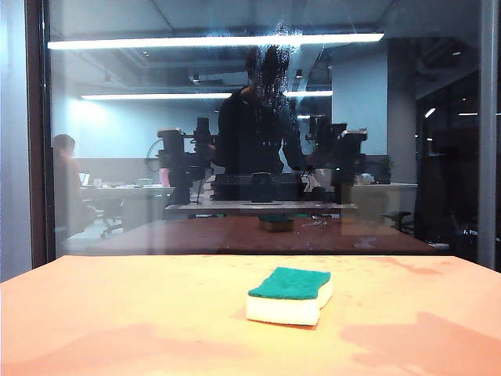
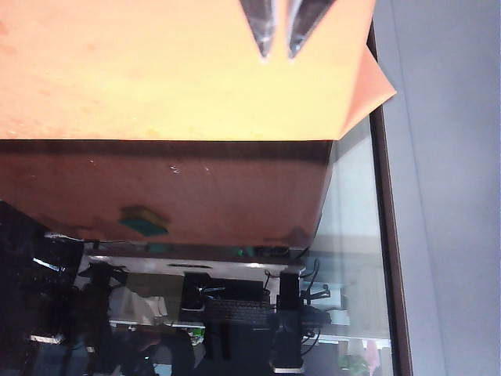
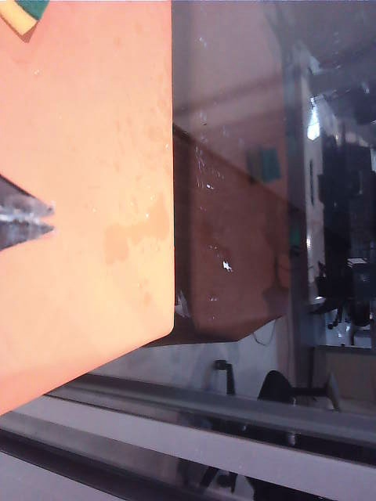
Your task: Pick up the sponge from the table, wipe the water off the glass, and finally place the sponge back on the table.
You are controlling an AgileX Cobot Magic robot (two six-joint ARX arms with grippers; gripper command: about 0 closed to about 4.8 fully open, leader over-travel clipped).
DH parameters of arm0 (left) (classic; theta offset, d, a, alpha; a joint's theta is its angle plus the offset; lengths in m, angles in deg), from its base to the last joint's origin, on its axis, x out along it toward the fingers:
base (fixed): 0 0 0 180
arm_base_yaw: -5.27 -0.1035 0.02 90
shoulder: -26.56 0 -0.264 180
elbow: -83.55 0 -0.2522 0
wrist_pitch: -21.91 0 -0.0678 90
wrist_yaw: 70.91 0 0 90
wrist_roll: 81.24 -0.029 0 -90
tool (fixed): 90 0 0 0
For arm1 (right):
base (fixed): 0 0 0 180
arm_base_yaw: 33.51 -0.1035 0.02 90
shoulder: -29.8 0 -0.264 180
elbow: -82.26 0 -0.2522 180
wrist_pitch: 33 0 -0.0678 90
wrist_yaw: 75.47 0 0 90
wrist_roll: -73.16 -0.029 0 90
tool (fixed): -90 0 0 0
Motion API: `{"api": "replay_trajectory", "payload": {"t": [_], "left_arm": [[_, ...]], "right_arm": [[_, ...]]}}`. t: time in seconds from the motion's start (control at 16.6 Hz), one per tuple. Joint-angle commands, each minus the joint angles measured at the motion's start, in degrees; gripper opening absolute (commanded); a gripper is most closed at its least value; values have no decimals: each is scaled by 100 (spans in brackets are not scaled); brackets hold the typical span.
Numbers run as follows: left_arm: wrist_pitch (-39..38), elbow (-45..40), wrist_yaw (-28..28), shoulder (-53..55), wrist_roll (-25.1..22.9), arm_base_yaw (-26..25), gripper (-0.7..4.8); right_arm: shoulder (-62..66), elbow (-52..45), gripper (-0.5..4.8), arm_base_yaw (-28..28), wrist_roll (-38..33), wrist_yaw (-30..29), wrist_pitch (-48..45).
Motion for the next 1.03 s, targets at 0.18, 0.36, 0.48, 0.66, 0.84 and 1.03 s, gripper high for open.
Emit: {"api": "replay_trajectory", "payload": {"t": [0.18, 0.36, 0.48, 0.66, 0.84, 1.03], "left_arm": [[52, 17, -68, 4, -22, 2, 24], [50, 17, -68, 4, -22, 2, 24], [50, 17, -68, 4, -22, 2, 24], [50, 17, -68, 4, -22, 2, 24], [44, 17, -61, 4, -22, 2, 25], [-70, 17, -61, 4, -22, 0, 25]], "right_arm": [[-997, -24, -7, 4, -2, 17, 890], [-1598, -22, -7, 4, -2, 13, 1344], [-2011, -22, -7, 4, -4, 13, 1576], [-2608, -22, -7, 4, -2, 13, 2275], [-2793, -13, -7, 0, -2, 11, 2476], [-2793, -13, -7, 4, -2, -13, 2474]]}}
